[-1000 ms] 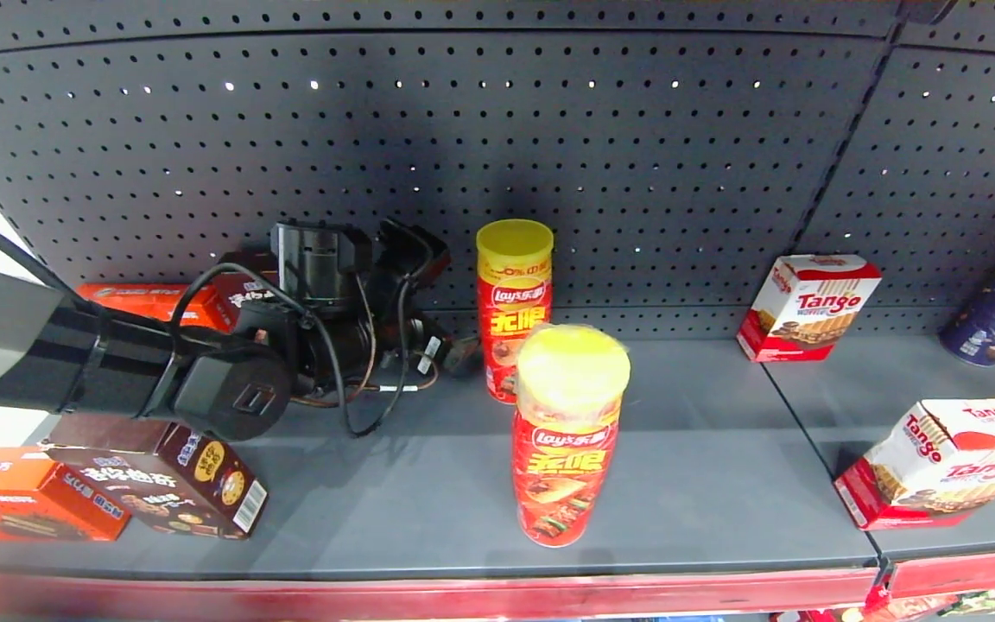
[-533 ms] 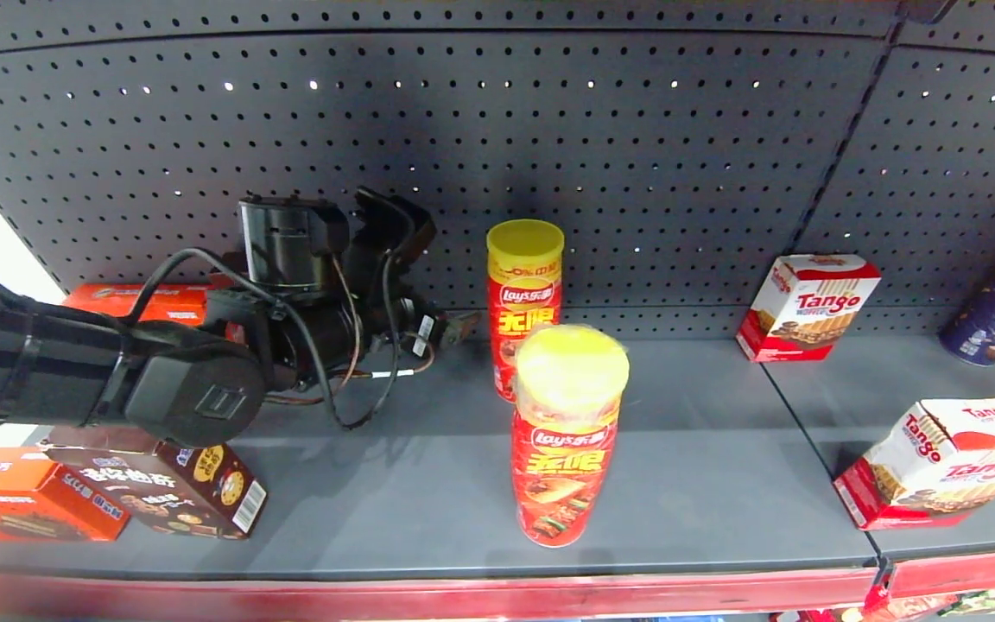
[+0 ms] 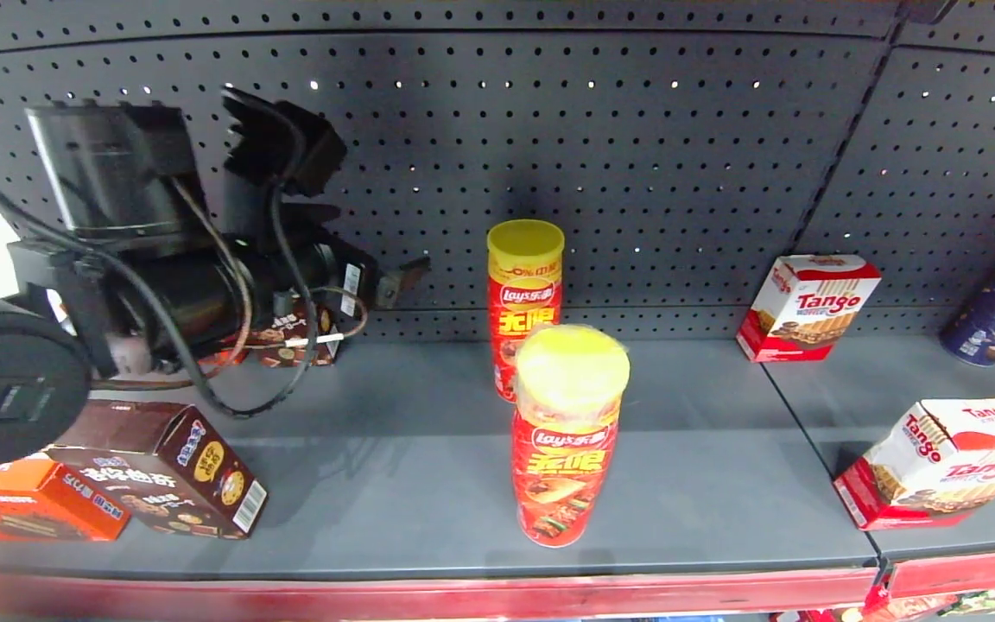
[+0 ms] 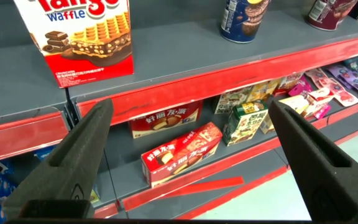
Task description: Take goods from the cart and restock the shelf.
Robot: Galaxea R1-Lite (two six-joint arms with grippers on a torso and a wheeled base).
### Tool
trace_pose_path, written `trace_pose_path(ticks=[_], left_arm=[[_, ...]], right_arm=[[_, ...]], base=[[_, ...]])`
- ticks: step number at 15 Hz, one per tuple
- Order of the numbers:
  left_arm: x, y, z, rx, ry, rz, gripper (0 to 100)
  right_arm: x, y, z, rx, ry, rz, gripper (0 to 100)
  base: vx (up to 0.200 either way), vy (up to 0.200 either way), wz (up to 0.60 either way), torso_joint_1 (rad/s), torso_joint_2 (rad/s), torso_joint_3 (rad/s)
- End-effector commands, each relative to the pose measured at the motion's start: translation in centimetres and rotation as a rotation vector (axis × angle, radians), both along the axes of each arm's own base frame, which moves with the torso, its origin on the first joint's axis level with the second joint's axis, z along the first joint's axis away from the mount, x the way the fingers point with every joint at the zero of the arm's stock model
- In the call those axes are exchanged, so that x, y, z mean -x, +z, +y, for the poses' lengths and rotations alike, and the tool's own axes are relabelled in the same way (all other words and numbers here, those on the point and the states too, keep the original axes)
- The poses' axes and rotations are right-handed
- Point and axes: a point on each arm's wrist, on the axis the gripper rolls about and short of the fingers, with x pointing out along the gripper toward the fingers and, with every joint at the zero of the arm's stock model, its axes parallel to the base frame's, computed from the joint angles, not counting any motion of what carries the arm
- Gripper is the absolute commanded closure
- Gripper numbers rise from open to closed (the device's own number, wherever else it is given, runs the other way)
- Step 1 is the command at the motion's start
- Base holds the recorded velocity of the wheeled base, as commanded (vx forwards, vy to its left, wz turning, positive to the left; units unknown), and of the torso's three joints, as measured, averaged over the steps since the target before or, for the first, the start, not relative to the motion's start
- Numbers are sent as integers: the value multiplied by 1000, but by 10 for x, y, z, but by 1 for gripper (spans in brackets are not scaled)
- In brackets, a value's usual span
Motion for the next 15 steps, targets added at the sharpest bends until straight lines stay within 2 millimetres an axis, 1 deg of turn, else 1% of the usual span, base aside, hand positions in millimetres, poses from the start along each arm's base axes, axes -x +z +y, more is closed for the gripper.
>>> trace_pose_path(ticks=[1, 2, 4, 5, 6, 7, 8, 10, 11, 12, 13, 14, 15], left_arm=[[47, 36, 25, 48, 32, -108, 0], [71, 42, 35, 56, 33, -125, 0], [112, 33, 50, 61, 41, -133, 0], [123, 29, 56, 65, 68, -138, 0], [139, 24, 63, 72, 102, -147, 0], [167, 17, 74, 125, 116, -168, 0], [196, 16, 85, 176, 117, -216, 0], [228, 14, 98, 183, 117, -233, 0], [251, 5, 107, 179, 129, -227, 0], [277, -17, 117, 166, 213, -226, 0], [295, -38, 120, 181, 258, -248, 0], [304, -59, 121, 206, 300, -259, 0], [309, -79, 119, 224, 329, -259, 0]], right_arm=[[0, 0, 0, 0, -1, 2, 0], [0, 0, 0, 0, 1, 2, 0], [0, 0, 0, 0, -1, 1, 0], [0, 0, 0, 0, -1, 1, 0], [0, 0, 0, 0, 1, 2, 0], [0, 0, 0, 0, 1, 1, 0], [0, 0, 0, 0, 1, 1, 0], [0, 0, 0, 0, 1, 2, 0], [0, 0, 0, 0, -1, 1, 0], [0, 0, 0, 0, 1, 2, 0], [0, 0, 0, 0, -1, 1, 0], [0, 0, 0, 0, -1, 2, 0], [0, 0, 0, 0, -1, 1, 0]], base=[[0, 0, 0, 0, 0, 0], [0, 0, 0, 0, 0, 0], [0, 0, 0, 0, 0, 0], [0, 0, 0, 0, 0, 0], [0, 0, 0, 0, 0, 0], [0, 0, 0, 0, 0, 0], [0, 0, 0, 0, 0, 0], [0, 0, 0, 0, 0, 0], [0, 0, 0, 0, 0, 0], [0, 0, 0, 0, 0, 0], [0, 0, 0, 0, 0, 0], [0, 0, 0, 0, 0, 0], [0, 0, 0, 0, 0, 0]])
